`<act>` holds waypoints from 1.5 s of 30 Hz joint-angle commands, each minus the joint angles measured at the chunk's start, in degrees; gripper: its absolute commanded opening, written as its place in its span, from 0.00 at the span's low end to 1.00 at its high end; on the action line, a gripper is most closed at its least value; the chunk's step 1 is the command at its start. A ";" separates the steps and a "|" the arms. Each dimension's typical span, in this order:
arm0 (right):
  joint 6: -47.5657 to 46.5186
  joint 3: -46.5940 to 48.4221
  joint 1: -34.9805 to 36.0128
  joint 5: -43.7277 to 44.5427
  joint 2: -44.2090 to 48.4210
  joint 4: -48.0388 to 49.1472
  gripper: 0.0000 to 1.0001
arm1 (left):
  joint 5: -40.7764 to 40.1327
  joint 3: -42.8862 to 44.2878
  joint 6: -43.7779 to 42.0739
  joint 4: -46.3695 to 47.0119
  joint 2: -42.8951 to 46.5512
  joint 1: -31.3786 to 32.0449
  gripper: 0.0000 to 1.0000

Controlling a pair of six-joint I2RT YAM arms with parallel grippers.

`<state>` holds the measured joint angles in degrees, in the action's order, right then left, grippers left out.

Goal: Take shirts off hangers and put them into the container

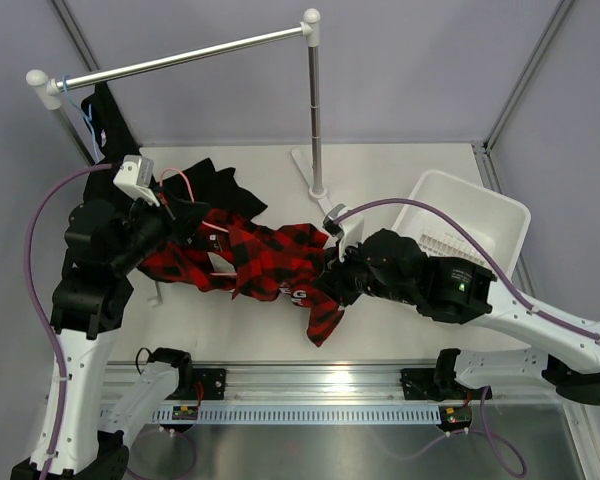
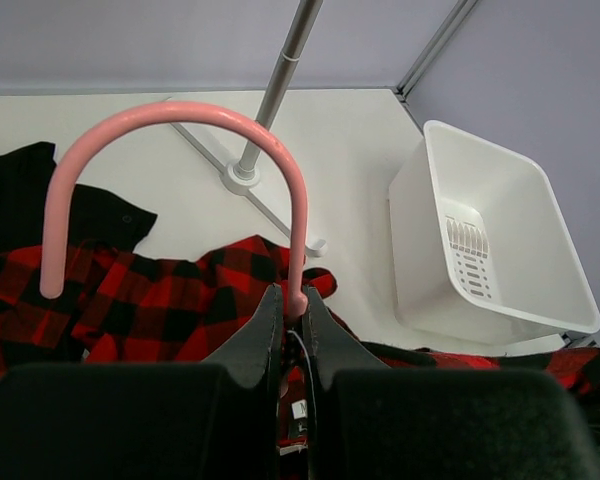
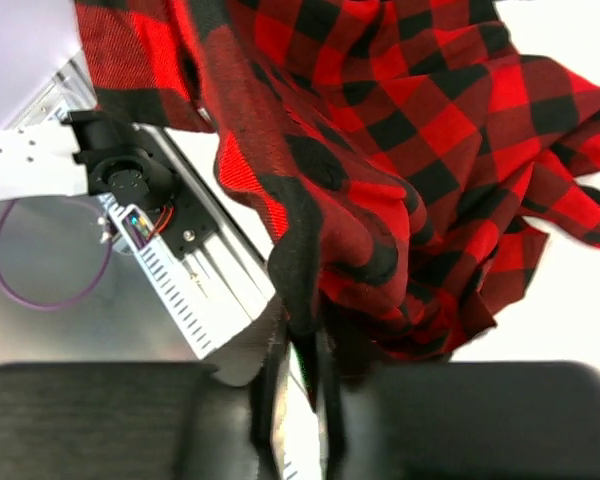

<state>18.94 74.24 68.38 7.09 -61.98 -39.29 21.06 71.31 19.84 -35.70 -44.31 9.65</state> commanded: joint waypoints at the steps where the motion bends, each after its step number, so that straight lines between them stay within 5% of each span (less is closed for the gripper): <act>1: 1.10 0.47 0.53 4.06 0.19 -0.69 0.14 | -1.28 3.22 -0.41 0.81 0.46 -0.16 0.00; 5: 2.59 0.12 0.53 9.05 1.68 -3.07 0.00 | -1.99 3.40 -1.20 0.02 0.19 -0.16 0.00; 18: 1.36 1.70 0.53 27.52 11.95 -7.64 0.00 | -4.18 -1.00 -1.47 2.75 0.28 -0.16 0.00; 25: 15.48 0.38 0.53 46.58 24.34 -19.23 0.00 | -4.01 4.09 -0.68 1.78 0.64 -0.07 0.00; 30: 20.87 -0.23 0.61 49.07 27.96 -26.44 0.00 | 1.87 8.67 2.74 2.04 -0.86 -0.16 0.00; 45: 25.53 6.61 0.53 52.22 15.41 -29.53 0.00 | 19.97 2.96 3.72 9.77 6.08 -0.16 0.00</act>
<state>41.15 77.01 69.80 46.76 -44.10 -61.87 37.36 74.17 25.26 -32.71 -41.12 10.74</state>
